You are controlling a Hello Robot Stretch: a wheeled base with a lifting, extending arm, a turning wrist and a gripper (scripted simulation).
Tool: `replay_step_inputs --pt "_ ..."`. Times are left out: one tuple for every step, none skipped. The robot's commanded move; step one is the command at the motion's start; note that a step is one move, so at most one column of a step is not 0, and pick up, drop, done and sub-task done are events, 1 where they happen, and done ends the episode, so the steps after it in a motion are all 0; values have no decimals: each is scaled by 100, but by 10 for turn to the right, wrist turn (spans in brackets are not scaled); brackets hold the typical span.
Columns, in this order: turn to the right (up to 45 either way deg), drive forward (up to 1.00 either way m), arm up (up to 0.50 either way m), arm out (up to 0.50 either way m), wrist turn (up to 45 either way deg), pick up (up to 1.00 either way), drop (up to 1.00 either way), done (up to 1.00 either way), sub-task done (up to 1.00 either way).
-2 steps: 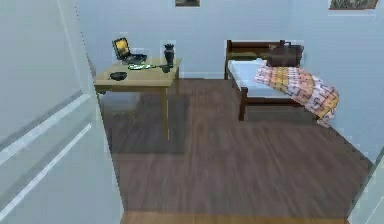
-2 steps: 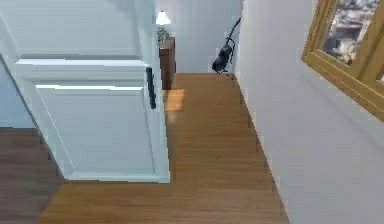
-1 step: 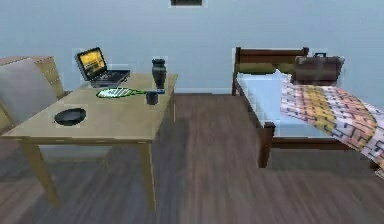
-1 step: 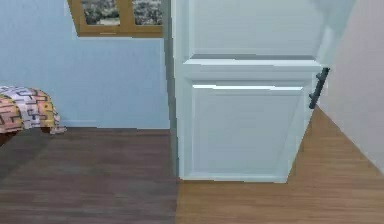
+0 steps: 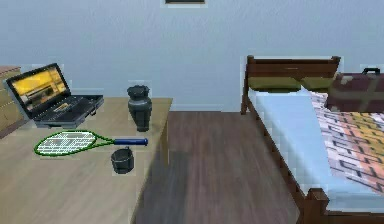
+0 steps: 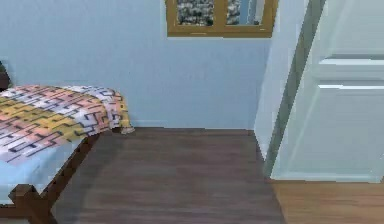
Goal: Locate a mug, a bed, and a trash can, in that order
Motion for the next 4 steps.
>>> replay_step_inputs --pt "-210 0 0 0 0 0 0 0 0" --pt "0 0 0 0 0 0 0 0 100" --pt "-450 0 0 0 0 0 0 0 0" --pt "-210 0 0 0 0 0 0 0 0"
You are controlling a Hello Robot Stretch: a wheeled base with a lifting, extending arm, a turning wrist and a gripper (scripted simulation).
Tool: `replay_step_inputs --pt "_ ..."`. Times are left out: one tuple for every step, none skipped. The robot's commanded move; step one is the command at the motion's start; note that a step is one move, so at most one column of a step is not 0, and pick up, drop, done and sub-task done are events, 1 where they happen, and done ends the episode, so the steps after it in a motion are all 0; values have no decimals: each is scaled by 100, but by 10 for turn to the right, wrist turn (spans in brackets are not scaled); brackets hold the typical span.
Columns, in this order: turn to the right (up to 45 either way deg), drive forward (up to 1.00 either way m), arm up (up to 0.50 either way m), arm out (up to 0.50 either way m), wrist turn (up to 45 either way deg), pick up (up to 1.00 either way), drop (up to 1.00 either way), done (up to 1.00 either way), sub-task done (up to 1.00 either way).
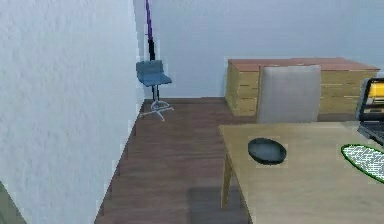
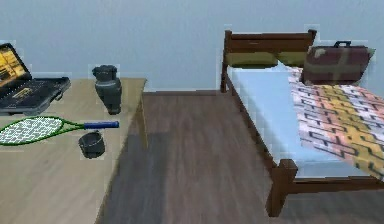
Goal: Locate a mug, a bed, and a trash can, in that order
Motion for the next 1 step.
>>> replay_step_inputs --pt "-30 0 0 0 0 0 0 0 0"
